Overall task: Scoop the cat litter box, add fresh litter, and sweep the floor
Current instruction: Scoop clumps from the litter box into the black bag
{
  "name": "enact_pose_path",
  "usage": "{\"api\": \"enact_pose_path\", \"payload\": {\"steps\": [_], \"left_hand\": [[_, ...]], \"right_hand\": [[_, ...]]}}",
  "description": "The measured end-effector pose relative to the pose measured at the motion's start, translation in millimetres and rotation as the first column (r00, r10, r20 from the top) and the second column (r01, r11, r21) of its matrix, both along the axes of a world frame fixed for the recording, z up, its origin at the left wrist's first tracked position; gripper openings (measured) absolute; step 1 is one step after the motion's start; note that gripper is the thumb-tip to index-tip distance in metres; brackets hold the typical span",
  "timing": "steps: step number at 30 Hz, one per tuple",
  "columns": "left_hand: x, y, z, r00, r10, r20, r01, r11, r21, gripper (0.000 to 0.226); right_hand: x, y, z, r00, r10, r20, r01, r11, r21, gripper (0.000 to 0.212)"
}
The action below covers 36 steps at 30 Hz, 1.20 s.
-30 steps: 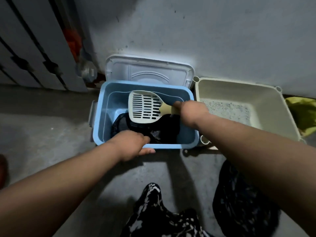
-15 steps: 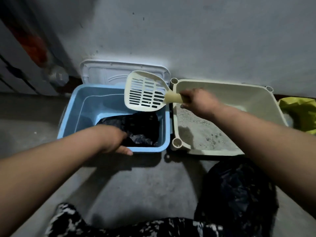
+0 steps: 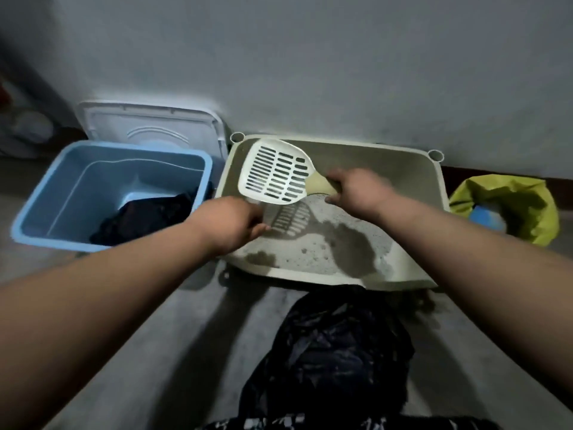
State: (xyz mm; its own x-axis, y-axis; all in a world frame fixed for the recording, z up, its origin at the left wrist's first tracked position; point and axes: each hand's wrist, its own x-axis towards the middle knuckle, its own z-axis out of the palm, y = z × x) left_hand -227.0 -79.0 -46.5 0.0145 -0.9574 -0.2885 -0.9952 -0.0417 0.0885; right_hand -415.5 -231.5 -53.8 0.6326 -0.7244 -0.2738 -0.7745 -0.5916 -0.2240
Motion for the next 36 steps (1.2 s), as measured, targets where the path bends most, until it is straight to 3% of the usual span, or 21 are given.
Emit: {"api": "enact_pose_path", "payload": {"steps": [2,5,8,11,14,16,19,21,28,33,36], "left_hand": [[-25,3,-10,0.991,0.069,-0.115,-0.066,0.997,0.029,0.027],[-70,8,-34,0.934,0.241,-0.263,-0.186,0.958,0.217,0.032],[-109,19,-69,0.881,0.445,-0.162,-0.332,0.824,0.459,0.065],[-133,36,-103,0.828,0.560,-0.035,-0.447,0.696,0.561,0.105],[-152,50,-127,0.631,0.759,-0.160,-0.538,0.577,0.615,0.127],[-164,54,-135,0.524,0.823,-0.220,-0.589,0.537,0.604,0.116],[-174,59,-138,0.478,0.851,-0.216,-0.673,0.513,0.532,0.053],[-173,69,-135,0.391,0.895,-0.215,-0.723,0.443,0.530,0.031],[-162,116,-130,0.144,0.965,-0.219,-0.792,0.245,0.559,0.031],[-143,124,-139,-0.042,0.958,-0.283,-0.835,0.122,0.537,0.034],[-142,130,-145,-0.174,0.915,-0.364,-0.823,0.068,0.564,0.033]], "right_hand": [[-14,-8,-7,0.998,0.040,-0.044,-0.040,0.999,0.000,0.035],[-36,-17,-25,0.994,0.067,-0.084,-0.067,0.998,0.004,0.022],[-52,-25,-40,0.989,0.103,-0.105,-0.100,0.995,0.032,0.018],[-61,-31,-48,0.985,0.141,-0.103,-0.134,0.989,0.068,0.020],[-67,-38,-56,0.977,0.177,-0.117,-0.170,0.983,0.063,0.020],[-69,-43,-59,0.977,0.182,-0.112,-0.176,0.982,0.065,0.021],[-70,-49,-62,0.972,0.204,-0.116,-0.195,0.977,0.083,0.021],[-69,-50,-64,0.967,0.221,-0.129,-0.211,0.974,0.087,0.020],[-69,-63,-47,0.934,0.139,-0.329,-0.152,0.988,-0.013,0.029],[-80,-65,-12,0.789,0.095,-0.608,-0.161,0.985,-0.056,0.029],[-75,-51,-17,0.755,0.062,-0.652,-0.123,0.991,-0.048,0.028]]}}
